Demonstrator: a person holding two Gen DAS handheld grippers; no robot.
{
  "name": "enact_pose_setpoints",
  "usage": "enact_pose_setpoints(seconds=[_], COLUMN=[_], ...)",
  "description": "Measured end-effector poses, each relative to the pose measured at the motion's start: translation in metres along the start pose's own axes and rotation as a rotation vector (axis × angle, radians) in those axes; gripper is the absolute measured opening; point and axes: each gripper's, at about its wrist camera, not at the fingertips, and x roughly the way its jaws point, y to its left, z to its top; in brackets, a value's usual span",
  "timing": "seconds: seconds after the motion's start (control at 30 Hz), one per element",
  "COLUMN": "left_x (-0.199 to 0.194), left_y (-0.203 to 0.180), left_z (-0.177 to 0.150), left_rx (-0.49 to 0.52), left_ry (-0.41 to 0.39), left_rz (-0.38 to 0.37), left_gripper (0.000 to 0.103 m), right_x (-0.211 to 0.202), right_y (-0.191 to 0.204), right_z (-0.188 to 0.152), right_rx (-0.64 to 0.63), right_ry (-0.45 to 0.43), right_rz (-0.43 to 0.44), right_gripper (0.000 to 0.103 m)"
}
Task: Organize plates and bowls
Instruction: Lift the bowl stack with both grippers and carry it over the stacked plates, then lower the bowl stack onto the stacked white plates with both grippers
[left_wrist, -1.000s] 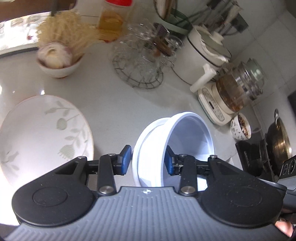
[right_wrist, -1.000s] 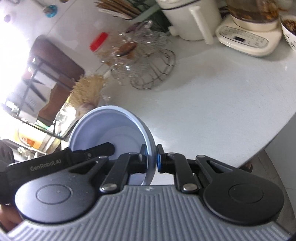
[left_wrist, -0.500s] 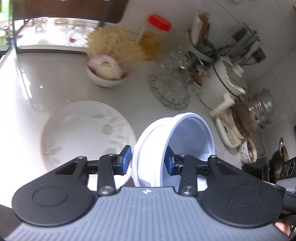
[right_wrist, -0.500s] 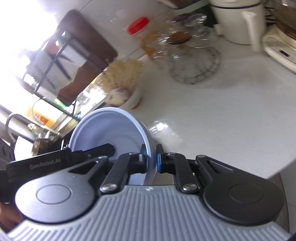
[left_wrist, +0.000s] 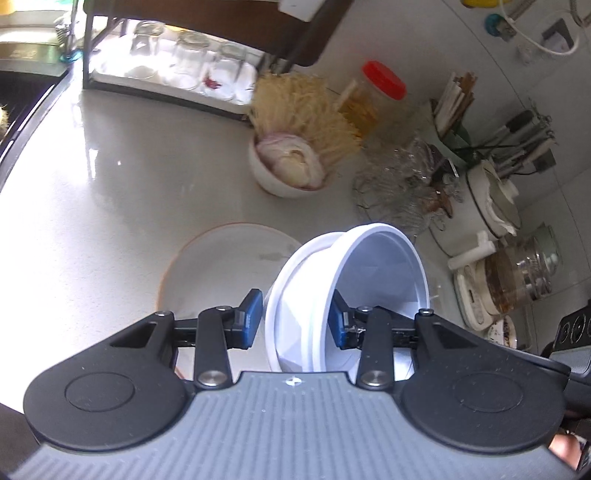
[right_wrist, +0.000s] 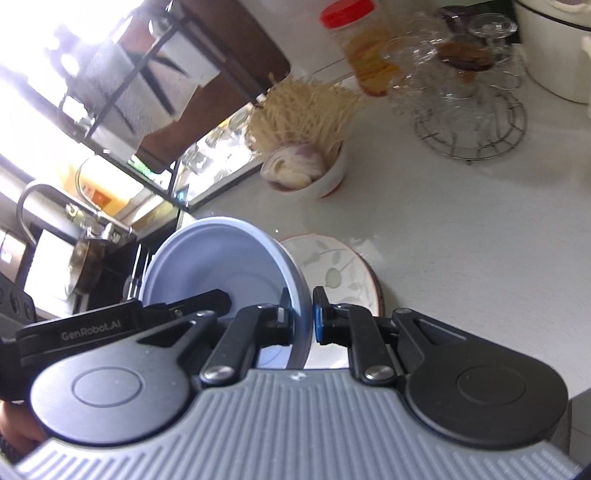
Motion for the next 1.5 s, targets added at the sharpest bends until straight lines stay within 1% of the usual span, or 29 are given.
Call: enact_pose_setpoints(seconds=[0.27,0.33,0.53,0.6,0.83,0.9,1.0,1.07,1.2,1.3,1.43,1.5], left_x=[0.028,0.035,0.052,0.058,0.069,0.074,0.079,0.079,0.084,0.086,0.089,0.088], left_y=[0.024,0.031,0.047,0.05,0.048,0.05,0.049,0.049,0.053,0.055,0.054,0.053], left_z=[0.007,0.008,0.012,0.013,0.021,0.023,0.025,0.027,0.031,0.033,0.036,0.036], left_rx=[0.009,-0.011,-0.024,-0.028,0.015,0.012,0.039,0.061,0.076,0.079,0.118,0.133], left_ry=[0.05,0.065,0.098,0.112,0.128,0.146,0.167,0.173,0.19,0.194,0.188,0.182], left_rz=[0.031,0.026,0.013,0.009,-0.007,-0.013,-0.017,-0.023,-0.026,-0.04,-0.044,-0.053], left_gripper=[0.043,0.043,0.043,0.043,0.043,0.043,0.043,0.043,0.043,0.043,0.043,0.043], right_x=[0.038,0.046,0.064,0.068,0.071,0.073,0.075,0.074,0.079,0.081,0.081,0.078], right_y=[0.005,0.006,0.006,0.007,0.009,0.01,0.011,0.015,0.016,0.017,0.013,0.014], right_z=[0.003,0.003,0.002,0.003,0.007,0.008,0.007,0.007,0.007,0.005,0.004,0.003], right_rx=[-0.009,-0.016,-0.009,-0.006,0.002,0.002,0.012,-0.003,0.001,0.009,0.073,0.071], right_ry=[0.111,0.123,0.155,0.156,0.134,0.132,0.118,0.109,0.117,0.118,0.106,0.1], right_rz=[-0.043,-0.055,-0.092,-0.109,-0.158,-0.174,-0.2,-0.214,-0.235,-0.249,-0.259,-0.258], right_gripper=[0.015,0.015,0.015,0.015,0.015,0.015,0.014,0.014,0.014,0.014,0.014,0.014])
